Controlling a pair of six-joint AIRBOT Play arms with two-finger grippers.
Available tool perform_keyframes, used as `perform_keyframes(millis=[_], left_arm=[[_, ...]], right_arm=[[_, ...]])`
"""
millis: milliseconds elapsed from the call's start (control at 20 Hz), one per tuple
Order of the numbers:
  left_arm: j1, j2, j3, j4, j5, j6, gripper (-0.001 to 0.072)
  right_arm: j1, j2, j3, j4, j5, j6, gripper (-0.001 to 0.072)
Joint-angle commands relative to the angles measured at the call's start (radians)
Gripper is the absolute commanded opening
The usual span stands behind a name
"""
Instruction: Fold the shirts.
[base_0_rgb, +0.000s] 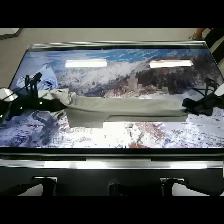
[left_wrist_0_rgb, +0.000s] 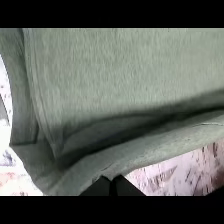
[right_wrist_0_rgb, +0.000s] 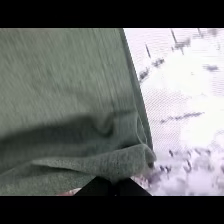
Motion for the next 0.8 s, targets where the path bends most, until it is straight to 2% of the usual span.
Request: perform_keyframes(millis=[0,150,300,350,400,450,500,550,600,650,750], left_arm=[[-0.019,-0.271,0.264,0.004,-0.016,-0.016,0.0033],[-0.014,-0.470,0.445,0.005,-0.051,-0.083,0.0034],[-0.017,-0.579,0.490,-0.003,-0.057,-0.144,0.0036],[-0.019,-0.600,0.490,-0.003,-0.066,-0.148,0.0037],[-0.020,-0.612,0.490,-0.007,-0.078,-0.148,0.0059],[-0.017,-0.612,0.491,-0.012,-0.088,-0.148,0.0233],[-0.011,-0.605,0.491,-0.014,-0.100,-0.147,0.0457],[-0.003,-0.593,0.491,-0.013,-0.113,-0.147,0.0583],[0.006,-0.578,0.491,-0.014,-0.122,-0.147,0.0594],[0.016,-0.558,0.491,-0.014,-0.127,-0.147,0.0594],[0.026,-0.515,0.491,-0.016,-0.129,-0.146,0.0594]], right_arm=[[0.057,-0.136,0.114,-0.026,-0.132,0.097,0.0039],[0.056,-0.229,0.169,-0.023,-0.159,0.193,0.0041],[0.056,-0.290,0.171,0.006,-0.154,0.197,0.0049],[0.056,-0.305,0.171,0.020,-0.158,0.197,0.0104],[0.056,-0.309,0.171,0.036,-0.168,0.196,0.0220],[0.055,-0.304,0.180,0.040,-0.164,0.187,0.0421],[0.053,-0.298,0.208,0.036,-0.130,0.134,0.0597],[0.045,-0.290,0.234,0.031,-0.097,0.085,0.0643],[0.023,-0.280,0.248,0.010,-0.074,0.072,0.0706],[-0.010,-0.276,0.249,0.005,-0.058,0.084,0.0706],[-0.084,-0.303,0.247,0.098,0.014,0.095,0.0708]])
